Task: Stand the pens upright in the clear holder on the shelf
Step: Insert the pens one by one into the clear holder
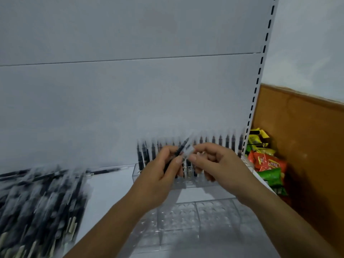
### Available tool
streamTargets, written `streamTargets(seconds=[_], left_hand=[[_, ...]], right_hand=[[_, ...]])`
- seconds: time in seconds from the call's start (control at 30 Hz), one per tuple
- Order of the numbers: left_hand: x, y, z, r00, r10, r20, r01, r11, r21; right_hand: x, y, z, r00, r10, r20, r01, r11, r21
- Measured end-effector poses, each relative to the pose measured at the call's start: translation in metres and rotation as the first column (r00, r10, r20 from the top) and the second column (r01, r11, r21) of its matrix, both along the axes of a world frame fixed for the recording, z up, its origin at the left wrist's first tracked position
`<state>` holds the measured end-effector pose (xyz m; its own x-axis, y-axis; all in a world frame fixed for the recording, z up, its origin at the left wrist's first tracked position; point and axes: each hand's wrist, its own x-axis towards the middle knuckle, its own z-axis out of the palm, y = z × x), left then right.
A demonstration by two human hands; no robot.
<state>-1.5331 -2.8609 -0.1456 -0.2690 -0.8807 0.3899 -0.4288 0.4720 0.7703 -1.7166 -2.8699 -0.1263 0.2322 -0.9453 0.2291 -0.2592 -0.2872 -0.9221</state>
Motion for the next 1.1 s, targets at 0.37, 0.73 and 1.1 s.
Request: streamTargets(seconds=[0.37, 0.73, 1.1], left_hand=[[-0.003, 0.002, 0.001, 0.999, 0.042, 0.015, -0.042, 0.999, -0.019], [0.001, -0.001, -0.001, 0.975, 0.221, 0.014, -0.22, 0.974, -0.052], [0.003, -0.003, -0.003, 0.982, 0.187, 0.001, -0.187, 0.982, 0.002]], right_hand=[[-0.011, 0.007, 0.006, 0.971, -0.098, 0.219, 0.101, 0.995, -0.001], [-0.023, 0.001, 0.032, 0.912, -0.171, 0.372, 0.189, 0.982, -0.011], [-0.036, -0.037, 0.03, 0.909, -0.385, -0.16, 0.297, 0.867, -0.4]])
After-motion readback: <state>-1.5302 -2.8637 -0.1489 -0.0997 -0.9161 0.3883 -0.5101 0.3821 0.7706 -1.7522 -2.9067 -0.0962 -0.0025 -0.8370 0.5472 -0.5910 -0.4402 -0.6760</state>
